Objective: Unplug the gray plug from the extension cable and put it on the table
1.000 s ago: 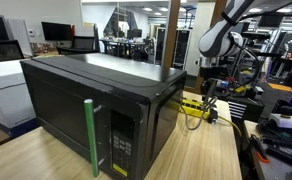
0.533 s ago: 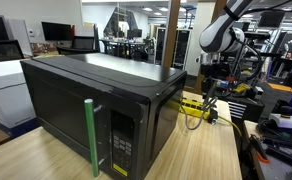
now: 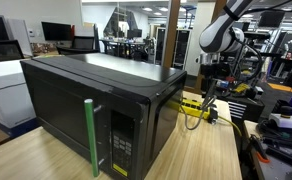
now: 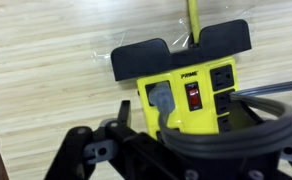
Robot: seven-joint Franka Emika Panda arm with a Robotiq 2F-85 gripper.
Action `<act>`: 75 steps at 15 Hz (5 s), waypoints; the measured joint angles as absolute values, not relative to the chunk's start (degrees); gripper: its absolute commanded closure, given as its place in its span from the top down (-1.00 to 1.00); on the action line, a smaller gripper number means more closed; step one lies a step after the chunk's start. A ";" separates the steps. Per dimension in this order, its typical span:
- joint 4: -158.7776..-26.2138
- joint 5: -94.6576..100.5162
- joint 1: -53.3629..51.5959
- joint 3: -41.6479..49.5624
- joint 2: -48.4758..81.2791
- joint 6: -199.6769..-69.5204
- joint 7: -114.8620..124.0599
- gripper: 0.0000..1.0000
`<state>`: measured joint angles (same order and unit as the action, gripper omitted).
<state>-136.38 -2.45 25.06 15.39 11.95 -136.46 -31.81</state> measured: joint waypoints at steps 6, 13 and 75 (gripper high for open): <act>-136.57 2.02 24.99 15.79 11.95 -136.47 -31.81 -0.44; -136.56 3.56 24.88 15.94 11.92 -136.51 -31.81 -0.90; -133.31 7.54 20.77 17.42 8.00 -134.65 -32.87 -0.90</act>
